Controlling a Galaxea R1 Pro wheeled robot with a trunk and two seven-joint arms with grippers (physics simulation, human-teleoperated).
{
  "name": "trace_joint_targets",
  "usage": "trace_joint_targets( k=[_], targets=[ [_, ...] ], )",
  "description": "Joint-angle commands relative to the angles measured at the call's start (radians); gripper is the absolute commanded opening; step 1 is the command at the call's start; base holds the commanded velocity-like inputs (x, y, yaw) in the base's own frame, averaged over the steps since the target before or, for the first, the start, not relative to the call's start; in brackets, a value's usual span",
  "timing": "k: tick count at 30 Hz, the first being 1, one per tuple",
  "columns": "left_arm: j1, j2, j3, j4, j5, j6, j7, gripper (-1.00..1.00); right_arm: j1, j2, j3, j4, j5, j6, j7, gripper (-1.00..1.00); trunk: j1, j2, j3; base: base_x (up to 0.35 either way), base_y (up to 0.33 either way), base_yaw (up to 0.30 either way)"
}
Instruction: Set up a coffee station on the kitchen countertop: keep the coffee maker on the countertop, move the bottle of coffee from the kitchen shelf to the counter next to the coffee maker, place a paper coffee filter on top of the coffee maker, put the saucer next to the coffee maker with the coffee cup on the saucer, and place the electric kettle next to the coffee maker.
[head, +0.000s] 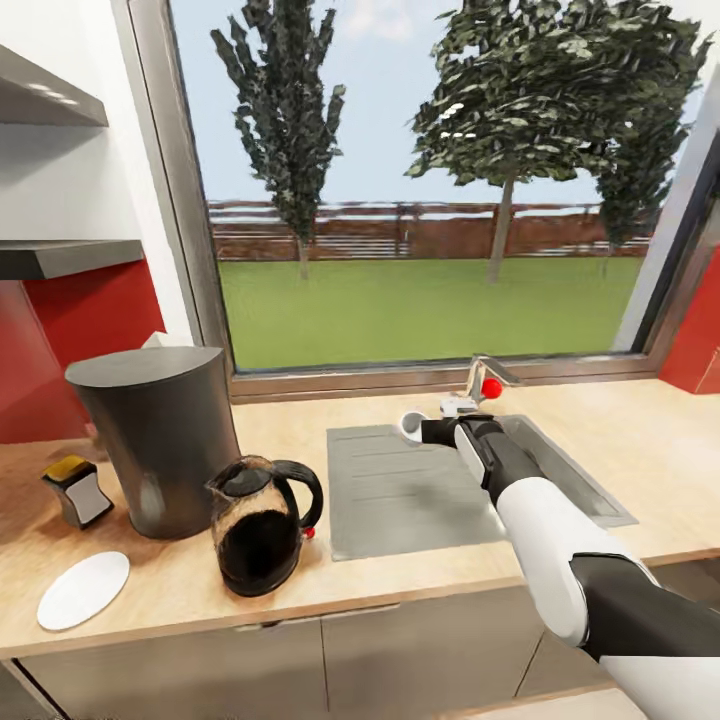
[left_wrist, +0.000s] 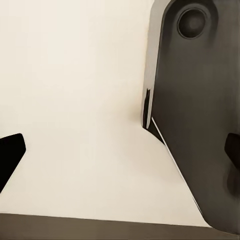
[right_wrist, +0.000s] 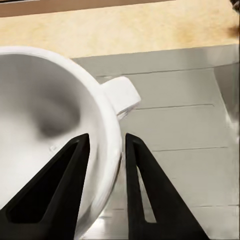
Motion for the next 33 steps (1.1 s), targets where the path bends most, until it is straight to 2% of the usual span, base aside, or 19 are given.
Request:
trace_joint_targets(
  k=[1, 13, 28, 33],
  targets=[
    [-0.001, 0.000, 0.004, 0.000, 0.000, 0.000, 0.001, 1.00, -0.001, 0.001, -0.008, -0.001, 0.006, 0.005, 0.006, -1.00, 0.000, -0.002, -0.002, -0.336, 0.011, -0.299],
    [-0.001, 0.001, 0.006, 0.000, 0.000, 0.000, 0.001, 1.00, -0.001, 0.004, -0.007, 0.000, 0.006, 0.004, 0.006, -1.00, 0.000, -0.002, -0.002, -0.336, 0.002, -0.287],
    [0.000, 0.002, 0.006, 0.000, 0.003, 0.000, 0.002, 1.00, -0.001, 0.008, -0.006, 0.001, 0.006, 0.004, 0.008, -1.00, 0.000, -0.002, -0.002, -0.296, 0.184, -0.022],
    [-0.001, 0.001, 0.006, 0.001, 0.003, 0.000, 0.002, 1.00, -0.001, 0.009, -0.008, -0.001, 0.007, 0.004, 0.008, -1.00, 0.000, -0.002, -0.002, -0.086, 0.076, 0.000]
  ],
)
